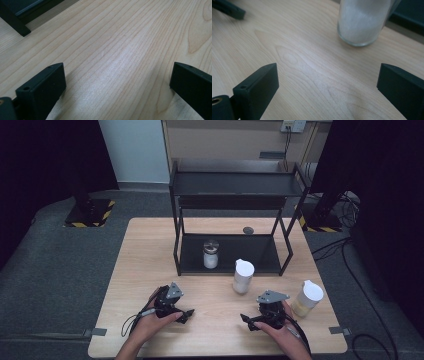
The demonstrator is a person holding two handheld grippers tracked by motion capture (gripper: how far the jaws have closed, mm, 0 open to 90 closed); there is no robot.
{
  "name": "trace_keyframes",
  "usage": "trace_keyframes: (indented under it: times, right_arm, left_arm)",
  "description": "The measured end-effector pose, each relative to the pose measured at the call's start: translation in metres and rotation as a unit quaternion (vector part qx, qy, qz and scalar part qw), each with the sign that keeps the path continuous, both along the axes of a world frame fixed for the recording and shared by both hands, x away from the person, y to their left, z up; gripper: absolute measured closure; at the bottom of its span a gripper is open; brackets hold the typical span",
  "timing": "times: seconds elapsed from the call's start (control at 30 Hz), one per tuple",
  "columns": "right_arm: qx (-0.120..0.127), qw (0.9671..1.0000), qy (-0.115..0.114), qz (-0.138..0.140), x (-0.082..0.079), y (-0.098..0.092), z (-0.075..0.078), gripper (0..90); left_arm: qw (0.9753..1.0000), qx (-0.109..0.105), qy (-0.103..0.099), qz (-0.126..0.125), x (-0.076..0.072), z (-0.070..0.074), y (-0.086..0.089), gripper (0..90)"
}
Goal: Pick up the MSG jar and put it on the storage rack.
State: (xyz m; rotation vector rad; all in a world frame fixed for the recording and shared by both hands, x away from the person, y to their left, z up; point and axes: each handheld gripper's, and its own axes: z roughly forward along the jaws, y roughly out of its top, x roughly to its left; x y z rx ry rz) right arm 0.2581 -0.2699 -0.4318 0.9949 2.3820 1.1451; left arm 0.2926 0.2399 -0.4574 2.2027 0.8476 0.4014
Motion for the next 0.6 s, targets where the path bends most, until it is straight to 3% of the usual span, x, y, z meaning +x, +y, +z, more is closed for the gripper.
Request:
trace_keyframes:
  times: [0.3, 0.5, 0.6]
  right_arm:
    - [0.001, 0.9996, -0.027, 0.007, -0.010, 0.003, 0.029, 4.6]
    - [0.028, 0.9989, -0.037, 0.011, -0.004, -0.002, 0.045, 4.3]
    - [0.029, 0.9983, -0.049, 0.011, -0.002, 0.000, 0.049, 4.0]
  left_arm:
    - [1.0000, 0.000, 0.000, 0.001, -0.001, 0.000, 0.000, 0.0]
    - [1.0000, 0.000, 0.000, 0.001, 0.000, 0.000, 0.000, 0.0]
    - [1.0000, 0.000, 0.000, 0.000, 0.000, 0.000, 0.000, 0.0]
